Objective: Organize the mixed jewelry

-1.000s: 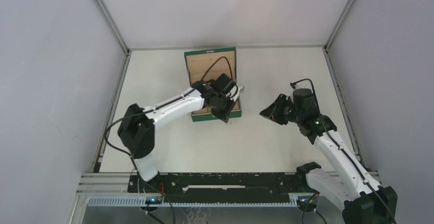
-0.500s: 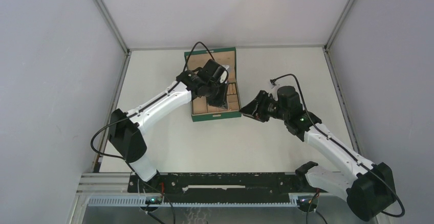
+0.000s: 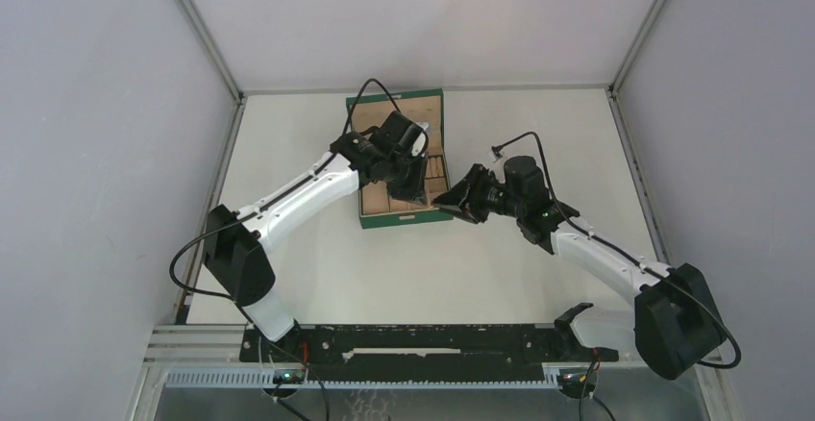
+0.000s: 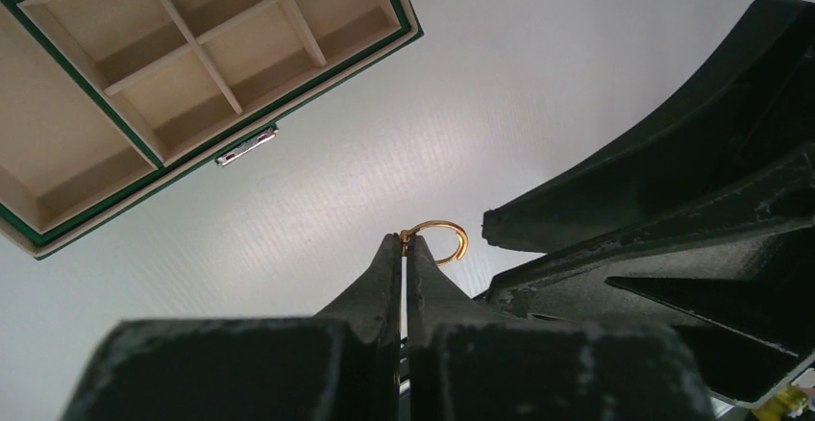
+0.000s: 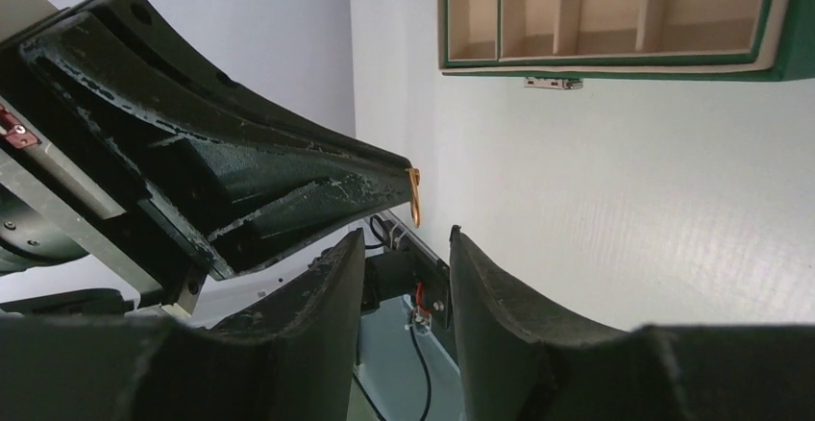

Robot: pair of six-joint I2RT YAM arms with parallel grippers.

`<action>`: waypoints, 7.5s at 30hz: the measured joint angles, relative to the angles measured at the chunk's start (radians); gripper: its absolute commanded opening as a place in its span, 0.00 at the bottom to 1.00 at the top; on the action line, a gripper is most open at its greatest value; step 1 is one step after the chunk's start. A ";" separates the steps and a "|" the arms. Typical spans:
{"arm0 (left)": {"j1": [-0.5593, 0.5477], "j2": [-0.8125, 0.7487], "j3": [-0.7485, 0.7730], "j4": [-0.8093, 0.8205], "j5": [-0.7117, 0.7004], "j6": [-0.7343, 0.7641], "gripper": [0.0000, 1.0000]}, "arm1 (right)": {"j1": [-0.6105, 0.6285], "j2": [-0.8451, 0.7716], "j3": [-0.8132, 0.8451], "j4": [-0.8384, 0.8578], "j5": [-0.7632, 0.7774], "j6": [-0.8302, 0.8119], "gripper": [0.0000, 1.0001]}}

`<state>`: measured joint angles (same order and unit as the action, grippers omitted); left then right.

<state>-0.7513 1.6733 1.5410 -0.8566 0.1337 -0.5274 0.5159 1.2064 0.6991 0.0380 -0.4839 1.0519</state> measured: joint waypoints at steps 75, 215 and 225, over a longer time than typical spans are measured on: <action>0.277 -0.380 -0.414 1.023 0.834 -0.625 0.68 | -0.147 0.133 -0.001 1.016 -0.583 0.370 0.00; 0.110 0.478 0.257 0.124 -0.425 -0.155 0.04 | -0.564 -0.419 0.084 -0.698 -0.078 -0.422 0.57; 0.108 0.485 0.270 0.109 -0.429 -0.154 0.32 | -0.567 -0.420 0.084 -0.706 -0.078 -0.422 0.57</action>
<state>-0.6430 2.1582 1.8107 -0.7471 -0.2955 -0.6815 -0.0509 0.7868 0.7826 -0.6685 -0.5621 0.6300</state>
